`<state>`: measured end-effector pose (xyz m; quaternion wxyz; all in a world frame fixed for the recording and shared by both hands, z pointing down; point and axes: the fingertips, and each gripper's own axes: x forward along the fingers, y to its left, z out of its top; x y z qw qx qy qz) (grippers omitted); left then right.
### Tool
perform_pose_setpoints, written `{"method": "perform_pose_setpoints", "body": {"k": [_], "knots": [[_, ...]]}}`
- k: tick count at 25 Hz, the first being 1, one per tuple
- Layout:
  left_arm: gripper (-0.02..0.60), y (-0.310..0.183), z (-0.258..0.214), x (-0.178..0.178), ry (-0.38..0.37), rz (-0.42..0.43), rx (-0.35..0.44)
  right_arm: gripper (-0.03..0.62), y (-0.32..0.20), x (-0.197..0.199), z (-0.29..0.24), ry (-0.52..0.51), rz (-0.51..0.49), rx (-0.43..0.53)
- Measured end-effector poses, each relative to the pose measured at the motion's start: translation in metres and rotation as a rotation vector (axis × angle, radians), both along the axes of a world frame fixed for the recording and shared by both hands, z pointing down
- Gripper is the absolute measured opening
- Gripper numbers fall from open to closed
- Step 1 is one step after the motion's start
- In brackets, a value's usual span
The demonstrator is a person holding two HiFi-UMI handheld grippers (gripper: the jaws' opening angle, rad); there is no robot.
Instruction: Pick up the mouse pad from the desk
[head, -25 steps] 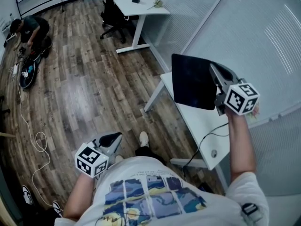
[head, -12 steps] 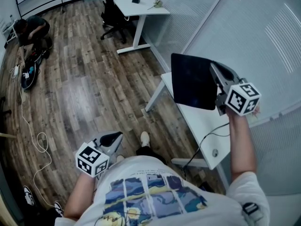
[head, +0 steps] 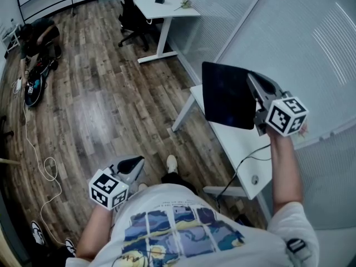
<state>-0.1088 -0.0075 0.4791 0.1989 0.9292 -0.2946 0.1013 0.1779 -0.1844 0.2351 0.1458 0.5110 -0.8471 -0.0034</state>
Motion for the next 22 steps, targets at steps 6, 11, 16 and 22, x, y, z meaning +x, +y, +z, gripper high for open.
{"method": "perform_pose_setpoints", "body": {"k": [6,11,16,22], "knots": [[0.005,-0.0014,0.0028,-0.0002,0.001,-0.004,0.000,0.025,-0.0007,-0.0008,0.0028,0.000,-0.003,0.003],[0.005,-0.0025,0.0054,-0.0009,0.003,-0.005,-0.004,0.025,-0.0018,-0.0009,0.0065,-0.001,-0.010,0.007],[0.005,-0.0017,0.0031,-0.0044,0.001,-0.007,-0.003,0.025,0.0012,-0.0046,0.0052,0.002,-0.012,0.003],[0.005,-0.0035,0.0050,-0.0029,-0.005,-0.006,-0.009,0.025,-0.0019,-0.0009,0.0081,-0.004,-0.014,0.004]]}}
